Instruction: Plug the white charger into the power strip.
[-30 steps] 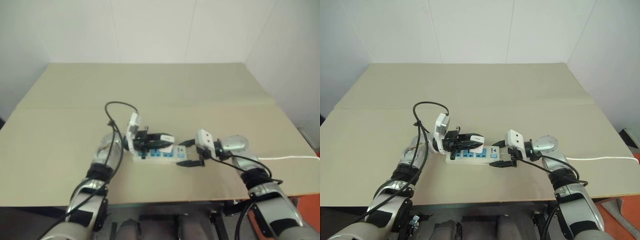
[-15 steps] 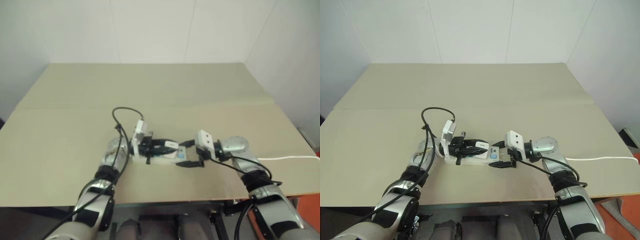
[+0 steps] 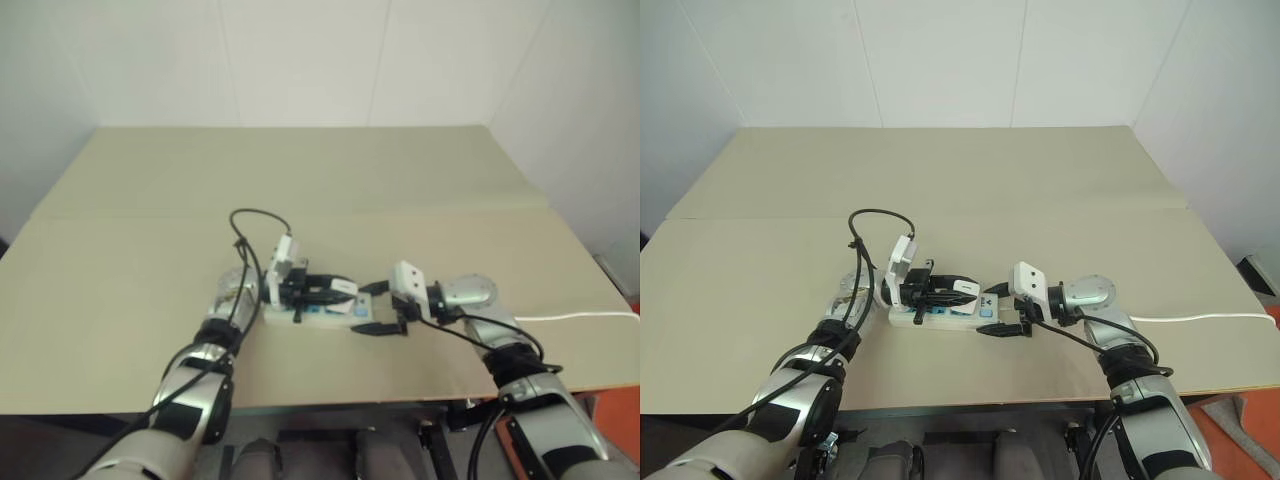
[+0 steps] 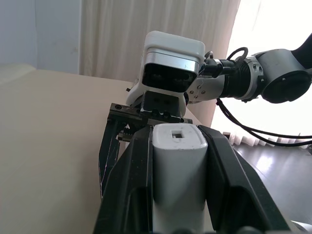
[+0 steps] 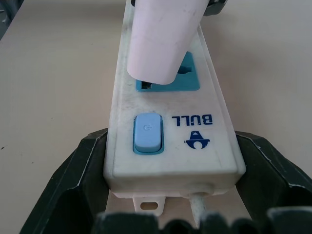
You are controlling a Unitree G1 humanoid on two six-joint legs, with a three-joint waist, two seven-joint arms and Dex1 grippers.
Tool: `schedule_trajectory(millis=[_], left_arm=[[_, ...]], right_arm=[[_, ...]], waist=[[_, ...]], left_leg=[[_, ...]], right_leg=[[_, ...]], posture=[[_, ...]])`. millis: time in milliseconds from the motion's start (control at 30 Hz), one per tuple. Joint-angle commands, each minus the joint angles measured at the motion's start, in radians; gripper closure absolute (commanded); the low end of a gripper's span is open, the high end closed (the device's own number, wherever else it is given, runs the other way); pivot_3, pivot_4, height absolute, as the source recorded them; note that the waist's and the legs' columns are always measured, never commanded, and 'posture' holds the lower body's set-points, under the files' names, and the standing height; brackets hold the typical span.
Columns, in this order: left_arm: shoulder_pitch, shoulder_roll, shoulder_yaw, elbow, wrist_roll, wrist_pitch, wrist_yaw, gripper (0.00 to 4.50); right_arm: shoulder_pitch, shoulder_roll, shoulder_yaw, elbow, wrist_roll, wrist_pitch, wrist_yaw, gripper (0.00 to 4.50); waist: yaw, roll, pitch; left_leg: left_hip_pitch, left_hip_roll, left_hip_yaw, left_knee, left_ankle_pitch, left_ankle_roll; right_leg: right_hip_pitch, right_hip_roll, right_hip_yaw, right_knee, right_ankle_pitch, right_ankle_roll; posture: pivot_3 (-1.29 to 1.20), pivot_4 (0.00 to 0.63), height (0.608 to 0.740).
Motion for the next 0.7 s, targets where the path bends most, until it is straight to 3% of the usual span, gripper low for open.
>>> schedule_trajectory(millis=[33, 700], left_arm=[[-0.006, 0.001, -0.004, 0.021, 0.0, -0.025, -0.002, 3.48], [0.032, 0.091, -0.022, 0.005, -0.009, -0.074, -0.002, 3.48]], right_arm=[[0.036, 0.005, 0.047, 0.008, -0.043, 0.016, 0.006, 1.08], [0.023, 0.007, 0.052, 0.035, -0.051, -0.001, 0.009, 1.08]], waist=[[0.0, 0.0, 0.0], [-0.008, 0.0, -0.001]], left_leg=[[0.0, 0.0, 0.0, 0.0, 0.0, 0.0], [0.001, 0.001, 0.0, -0.001, 0.0, 0.0]], right_leg=[[0.0, 0.0, 0.0, 0.0, 0.0, 0.0], [0.0, 0.001, 0.001, 0.0, 0.0, 0.0]], posture=[[0.0, 0.15, 0.74], [0.0, 0.15, 0.74]])
